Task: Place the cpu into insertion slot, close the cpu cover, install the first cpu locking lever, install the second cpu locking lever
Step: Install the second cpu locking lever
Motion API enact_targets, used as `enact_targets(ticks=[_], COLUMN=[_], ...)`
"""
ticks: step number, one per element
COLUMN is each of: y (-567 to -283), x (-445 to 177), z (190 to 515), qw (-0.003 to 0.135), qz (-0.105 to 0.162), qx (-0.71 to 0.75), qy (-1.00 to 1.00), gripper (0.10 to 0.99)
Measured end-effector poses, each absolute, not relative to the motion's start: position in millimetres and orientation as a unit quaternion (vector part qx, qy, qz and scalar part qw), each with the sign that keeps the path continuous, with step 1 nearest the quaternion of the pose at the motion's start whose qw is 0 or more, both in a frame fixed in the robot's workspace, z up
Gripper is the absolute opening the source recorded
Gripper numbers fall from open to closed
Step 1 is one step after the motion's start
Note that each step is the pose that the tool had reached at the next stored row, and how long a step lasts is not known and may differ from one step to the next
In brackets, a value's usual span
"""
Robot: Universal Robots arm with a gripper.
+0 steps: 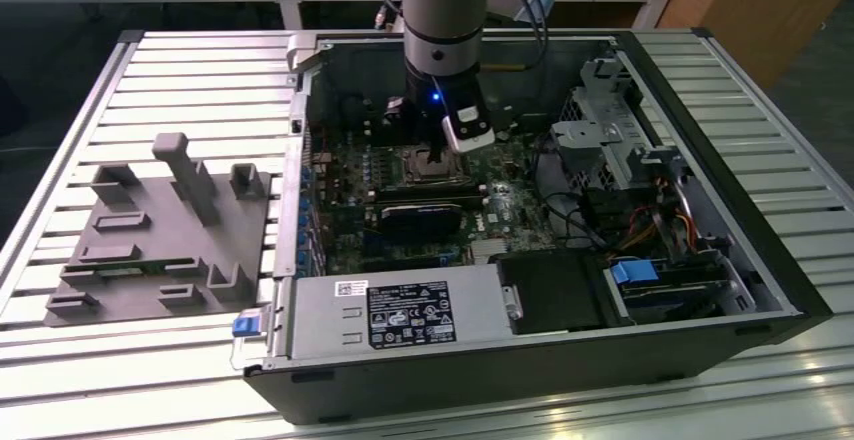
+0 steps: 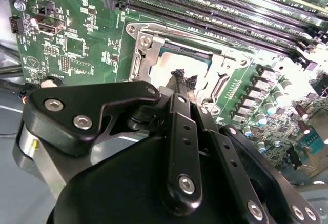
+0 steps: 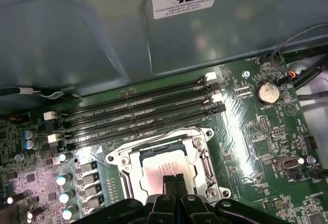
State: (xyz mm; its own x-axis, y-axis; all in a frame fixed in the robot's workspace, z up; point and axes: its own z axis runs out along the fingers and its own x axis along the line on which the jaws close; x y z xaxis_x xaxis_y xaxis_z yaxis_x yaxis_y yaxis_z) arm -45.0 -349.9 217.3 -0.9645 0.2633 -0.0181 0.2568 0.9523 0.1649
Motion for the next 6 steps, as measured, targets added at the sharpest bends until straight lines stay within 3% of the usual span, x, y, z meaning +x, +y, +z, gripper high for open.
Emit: enact_targets(ticks=[6], y=[-349.9], x=[-45.1], z=[217.4], qw=[0.02], qz=[0.08], qx=[0.132], qy=[0.988], gripper=[0.102])
